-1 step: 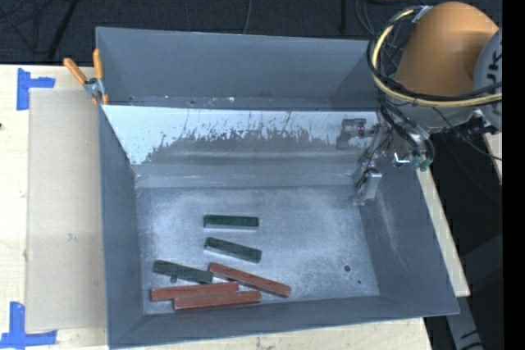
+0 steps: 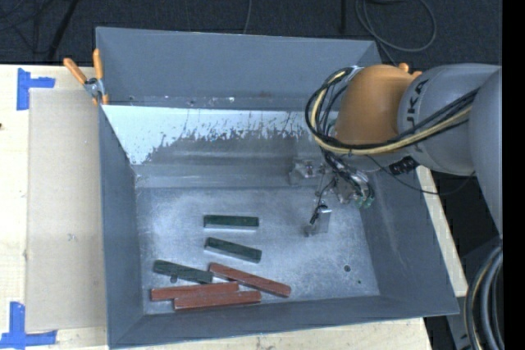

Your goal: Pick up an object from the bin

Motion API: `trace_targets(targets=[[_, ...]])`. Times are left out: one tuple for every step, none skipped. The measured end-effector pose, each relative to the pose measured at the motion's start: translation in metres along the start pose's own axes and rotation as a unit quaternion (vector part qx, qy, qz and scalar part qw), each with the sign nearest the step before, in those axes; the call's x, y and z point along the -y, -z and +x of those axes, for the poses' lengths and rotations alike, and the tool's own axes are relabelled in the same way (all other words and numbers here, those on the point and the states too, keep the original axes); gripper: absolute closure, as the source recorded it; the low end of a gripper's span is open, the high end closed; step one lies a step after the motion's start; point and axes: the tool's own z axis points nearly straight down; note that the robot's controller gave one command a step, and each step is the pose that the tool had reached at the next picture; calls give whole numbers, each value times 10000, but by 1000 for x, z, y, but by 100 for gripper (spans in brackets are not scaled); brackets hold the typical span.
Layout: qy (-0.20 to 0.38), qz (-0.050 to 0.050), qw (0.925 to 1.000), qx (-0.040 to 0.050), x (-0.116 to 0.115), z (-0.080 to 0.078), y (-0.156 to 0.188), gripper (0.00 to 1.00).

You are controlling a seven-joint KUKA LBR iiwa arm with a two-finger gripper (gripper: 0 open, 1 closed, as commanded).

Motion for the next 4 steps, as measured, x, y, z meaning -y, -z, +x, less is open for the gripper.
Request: trace_targets(targets=[[903, 9, 9959, 52, -55, -9, 36, 0], [768, -8, 9970, 43, -176, -14, 35, 0], [541, 10, 9985, 18, -156, -4, 4, 0], [554, 11, 9985, 34, -156, -5, 5, 0]])
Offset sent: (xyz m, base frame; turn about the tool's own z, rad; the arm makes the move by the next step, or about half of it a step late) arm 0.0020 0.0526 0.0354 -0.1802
